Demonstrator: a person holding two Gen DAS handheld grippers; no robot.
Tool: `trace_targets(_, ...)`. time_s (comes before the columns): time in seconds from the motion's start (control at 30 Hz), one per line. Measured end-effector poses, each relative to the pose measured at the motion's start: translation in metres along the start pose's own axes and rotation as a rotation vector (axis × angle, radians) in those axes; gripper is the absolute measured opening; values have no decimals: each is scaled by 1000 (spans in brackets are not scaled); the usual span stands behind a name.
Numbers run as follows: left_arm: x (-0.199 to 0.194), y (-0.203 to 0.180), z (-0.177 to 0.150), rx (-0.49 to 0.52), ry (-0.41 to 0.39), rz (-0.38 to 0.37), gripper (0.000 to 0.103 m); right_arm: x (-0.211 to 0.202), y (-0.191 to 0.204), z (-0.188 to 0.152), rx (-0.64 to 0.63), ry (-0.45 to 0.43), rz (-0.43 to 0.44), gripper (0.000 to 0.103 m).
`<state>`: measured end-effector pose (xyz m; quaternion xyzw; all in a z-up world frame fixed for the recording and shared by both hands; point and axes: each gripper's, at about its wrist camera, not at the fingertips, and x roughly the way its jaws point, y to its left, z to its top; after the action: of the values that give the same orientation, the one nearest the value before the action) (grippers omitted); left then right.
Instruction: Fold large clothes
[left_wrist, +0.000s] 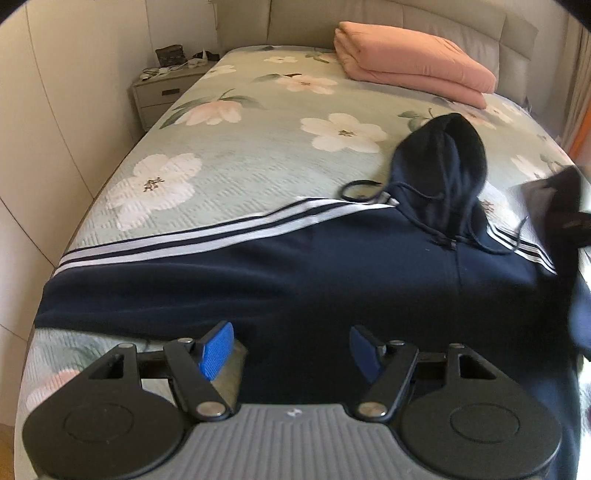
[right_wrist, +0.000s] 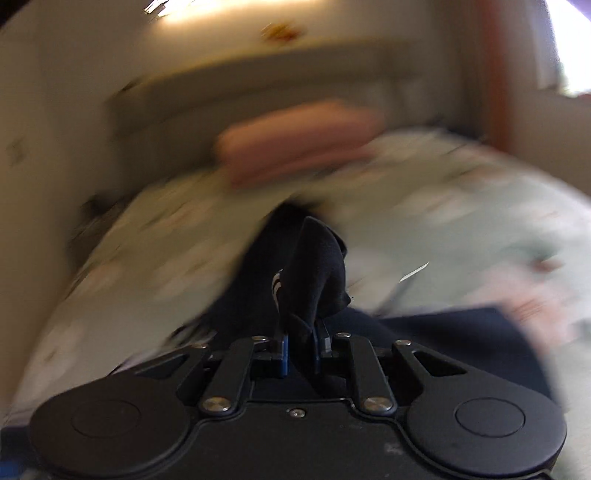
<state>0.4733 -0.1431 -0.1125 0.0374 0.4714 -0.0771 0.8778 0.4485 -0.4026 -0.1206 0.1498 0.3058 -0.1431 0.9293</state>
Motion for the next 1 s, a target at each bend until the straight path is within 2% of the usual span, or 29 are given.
trace_targets(0.03, 6, 5, 1, 3, 0, -1, 71, 13, 20, -11, -32, 62, 45, 45)
trace_targets(0.07, 13, 11, 0, 7, 6, -5, 72, 26, 37, -23, -60, 126, 84, 55)
trace_targets(0.1, 21, 16, 1, 12, 17, -20, 72, 36, 49, -35, -88, 192, 111, 52)
trace_targets(0.13, 29, 20, 2, 17, 32, -38, 72, 42, 58, -45, -109, 245, 127, 44)
trace_targets(0.2, 44, 27, 4, 21, 62, -107, 72, 38, 57, -58, -105, 291, 121, 43)
trace_targets(0.3, 68, 25, 9, 26, 92, -230, 72, 21, 28, -64, -93, 295, 6, 43)
trace_targets(0.4, 95, 7, 15, 0, 103, -319, 71, 5, -11, -67, -70, 299, -107, 43)
trace_targets(0.5, 125, -14, 21, -56, 151, -398, 71, -6, -51, -72, -54, 290, -182, 43)
trace_targets(0.6, 155, -31, 21, -129, 223, -435, 70, -5, -80, -72, -42, 275, -239, 43)
trace_targets(0.7, 165, -46, 20, -130, 205, -405, 70, 3, -96, -68, -19, 258, -268, 43)
trace_targets(0.77, 165, -58, 24, -112, 178, -385, 59, 16, -103, -68, -7, 262, -274, 43)
trace_targets(0.8, 166, -67, 25, -91, 172, -362, 34, 21, -102, -67, 2, 266, -269, 43)
trace_targets(0.83, 166, -75, 26, -59, 166, -327, 13, 27, -103, -65, 7, 270, -262, 43)
trace_targets(0.9, 162, -88, 28, -14, 141, -281, 10, 28, -102, -64, 0, 270, -255, 43)
trace_targets(1.0, 137, -83, 39, -23, 51, -314, 9, 28, -102, -56, -24, 254, -252, 43)
